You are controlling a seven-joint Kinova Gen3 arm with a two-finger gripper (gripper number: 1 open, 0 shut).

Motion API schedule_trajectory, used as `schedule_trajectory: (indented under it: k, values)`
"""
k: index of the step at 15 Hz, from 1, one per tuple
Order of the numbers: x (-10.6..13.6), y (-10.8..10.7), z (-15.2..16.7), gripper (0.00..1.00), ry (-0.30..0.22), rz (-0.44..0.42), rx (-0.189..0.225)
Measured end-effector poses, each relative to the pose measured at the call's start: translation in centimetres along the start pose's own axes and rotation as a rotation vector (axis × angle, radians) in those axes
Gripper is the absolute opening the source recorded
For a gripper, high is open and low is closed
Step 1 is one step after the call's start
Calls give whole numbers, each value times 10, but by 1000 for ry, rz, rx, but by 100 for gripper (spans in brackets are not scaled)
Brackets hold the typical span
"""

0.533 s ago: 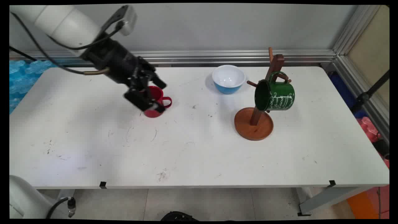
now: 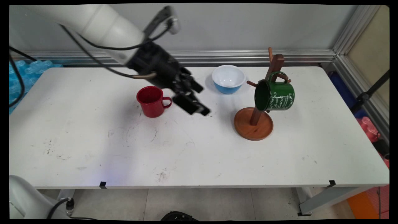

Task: Pick up the green mug from the rack

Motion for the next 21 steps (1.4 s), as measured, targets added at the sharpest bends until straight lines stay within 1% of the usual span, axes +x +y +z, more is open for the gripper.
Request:
schedule_trajectory:
  k: [8, 15, 21]
  values:
    - [40, 22, 65, 100, 80, -72, -12]
    - [58, 31, 105, 100, 129, -107, -16]
    - [65, 33, 128, 100, 171, -147, -7]
